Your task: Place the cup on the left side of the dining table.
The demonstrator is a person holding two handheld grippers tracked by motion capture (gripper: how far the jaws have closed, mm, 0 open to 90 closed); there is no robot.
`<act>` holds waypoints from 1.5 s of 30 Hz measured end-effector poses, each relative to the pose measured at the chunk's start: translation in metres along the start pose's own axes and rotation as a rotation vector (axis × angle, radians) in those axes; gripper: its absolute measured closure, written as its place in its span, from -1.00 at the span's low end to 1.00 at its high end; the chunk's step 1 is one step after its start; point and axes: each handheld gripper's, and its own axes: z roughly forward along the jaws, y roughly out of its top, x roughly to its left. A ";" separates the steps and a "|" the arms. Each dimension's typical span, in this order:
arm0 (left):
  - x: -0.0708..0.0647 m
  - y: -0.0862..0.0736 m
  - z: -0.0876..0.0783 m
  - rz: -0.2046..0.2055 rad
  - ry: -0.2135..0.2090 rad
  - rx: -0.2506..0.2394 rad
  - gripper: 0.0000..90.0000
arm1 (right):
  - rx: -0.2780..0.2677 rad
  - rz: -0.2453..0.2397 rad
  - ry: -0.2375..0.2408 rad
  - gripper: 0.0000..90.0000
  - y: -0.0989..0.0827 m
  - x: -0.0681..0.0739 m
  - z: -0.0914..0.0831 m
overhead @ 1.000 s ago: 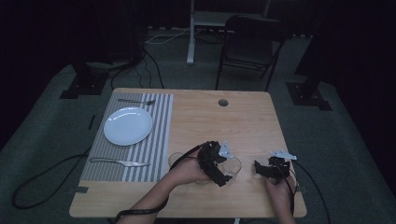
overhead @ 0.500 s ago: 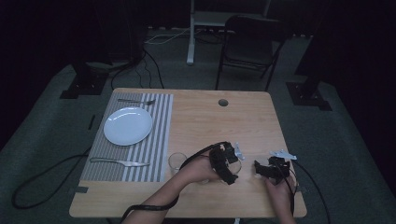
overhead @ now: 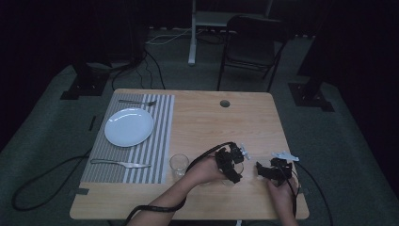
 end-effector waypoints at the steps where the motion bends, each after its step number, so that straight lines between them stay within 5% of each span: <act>1: 0.000 0.000 0.000 0.004 0.000 -0.003 -0.35 | 0.000 0.000 0.000 -0.72 0.000 0.000 0.000; 7: 0.002 -0.001 -0.003 0.013 -0.022 -0.007 -0.35 | 0.000 0.000 0.000 -0.72 0.000 0.000 0.000; 26: 0.023 0.003 -0.030 -0.015 0.042 -0.044 -0.35 | 0.000 0.000 0.000 -0.72 0.000 0.000 0.000; 45: 0.060 -0.022 -0.068 -0.142 0.143 -0.072 -0.35 | -0.002 -0.001 0.000 -0.71 0.000 0.000 0.000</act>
